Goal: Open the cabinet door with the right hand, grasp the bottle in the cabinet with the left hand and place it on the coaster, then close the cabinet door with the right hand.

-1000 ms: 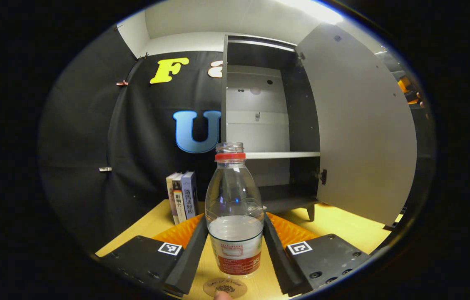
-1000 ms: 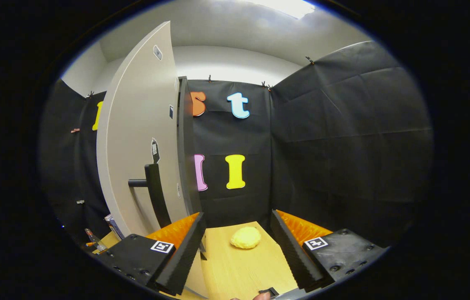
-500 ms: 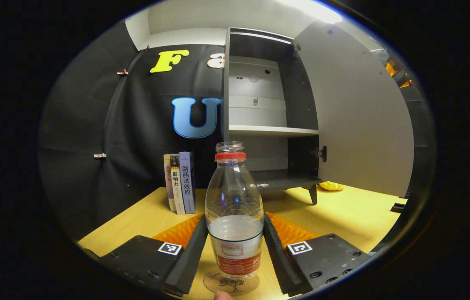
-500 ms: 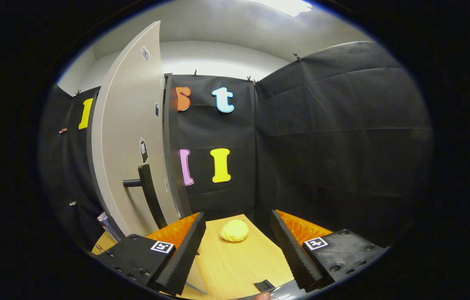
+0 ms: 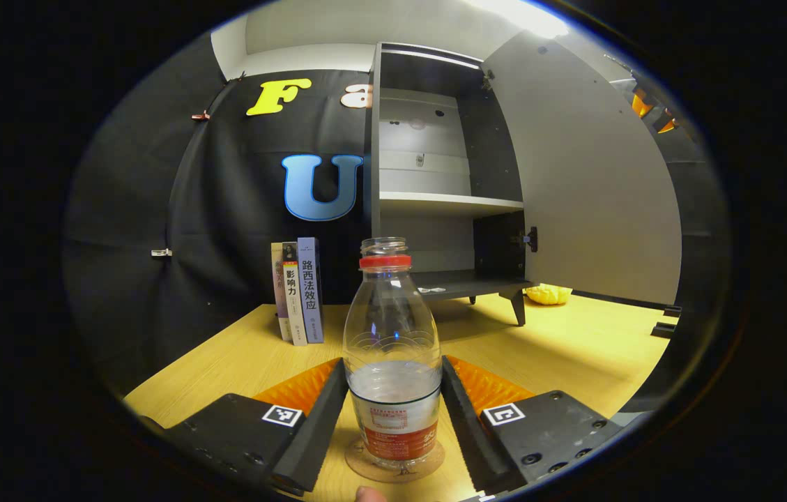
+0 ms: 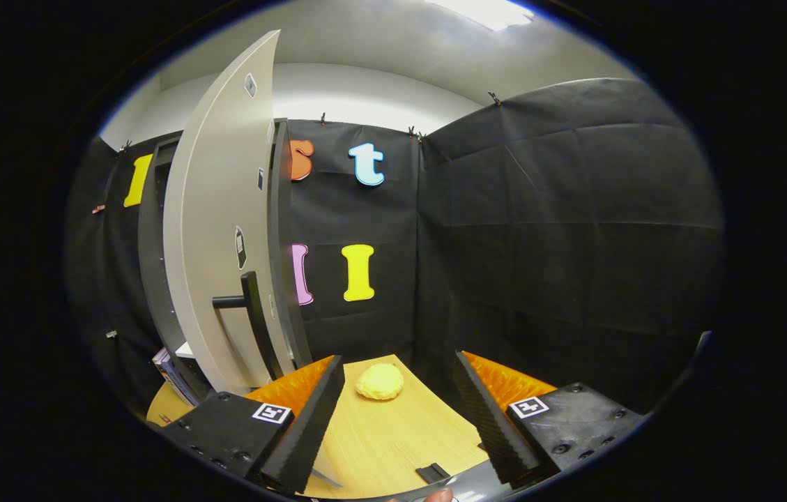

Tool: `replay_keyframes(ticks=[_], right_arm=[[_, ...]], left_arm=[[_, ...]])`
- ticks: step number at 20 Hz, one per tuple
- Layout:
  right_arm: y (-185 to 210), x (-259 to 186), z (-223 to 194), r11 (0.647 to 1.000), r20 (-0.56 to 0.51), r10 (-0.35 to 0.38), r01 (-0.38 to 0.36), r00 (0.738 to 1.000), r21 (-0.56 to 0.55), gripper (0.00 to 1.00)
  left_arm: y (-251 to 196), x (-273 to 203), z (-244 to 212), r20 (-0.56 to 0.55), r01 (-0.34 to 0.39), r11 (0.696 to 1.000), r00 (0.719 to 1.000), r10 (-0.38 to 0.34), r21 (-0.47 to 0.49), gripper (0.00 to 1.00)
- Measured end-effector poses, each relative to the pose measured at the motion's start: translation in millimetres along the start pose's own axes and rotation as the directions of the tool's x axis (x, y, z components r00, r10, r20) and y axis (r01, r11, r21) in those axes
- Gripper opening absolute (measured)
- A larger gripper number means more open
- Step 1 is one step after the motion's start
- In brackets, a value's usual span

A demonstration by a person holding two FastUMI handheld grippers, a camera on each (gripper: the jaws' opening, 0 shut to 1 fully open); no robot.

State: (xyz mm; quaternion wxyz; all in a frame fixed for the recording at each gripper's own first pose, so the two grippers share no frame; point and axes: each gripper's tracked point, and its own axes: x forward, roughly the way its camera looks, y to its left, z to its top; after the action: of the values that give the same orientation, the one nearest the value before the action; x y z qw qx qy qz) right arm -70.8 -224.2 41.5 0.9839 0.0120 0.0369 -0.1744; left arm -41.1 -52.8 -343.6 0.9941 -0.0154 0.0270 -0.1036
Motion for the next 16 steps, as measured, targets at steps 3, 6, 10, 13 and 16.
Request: replay_keyframes(ticks=[3, 6, 10, 13, 16], right_arm=[[2, -1, -1, 1.0, 0.002, 0.006, -0.006, 1.0, 0.0, 0.98], [5, -3, -3, 1.0, -0.001, 0.011, -0.011, 1.0, 0.001, 0.98], [3, -2, -7, 1.0, -0.006, 0.016, -0.016, 1.0, -0.006, 0.98], [-4, 2, -8, 1.0, -0.005, -0.011, 0.011, 1.0, -0.021, 0.98], [3, 9, -9, 0.999, -0.001, 0.018, -0.018, 1.0, -0.051, 0.98]], left_arm=[[-3, -3, -6, -0.03, 0.016, 1.0, 0.999, -0.016, -0.008, 0.81], [1, -7, -13, -0.075, -0.004, 1.0, 0.997, 0.002, -0.025, 0.94], [1, -20, -8, -0.102, -0.015, 0.999, 0.995, 0.012, -0.031, 0.95], [-8, -37, 18, -0.096, 0.01, 0.999, 0.995, -0.014, -0.041, 0.95], [-13, -51, 56, -0.087, -0.001, 0.999, 0.996, -0.002, -0.037, 0.95]])
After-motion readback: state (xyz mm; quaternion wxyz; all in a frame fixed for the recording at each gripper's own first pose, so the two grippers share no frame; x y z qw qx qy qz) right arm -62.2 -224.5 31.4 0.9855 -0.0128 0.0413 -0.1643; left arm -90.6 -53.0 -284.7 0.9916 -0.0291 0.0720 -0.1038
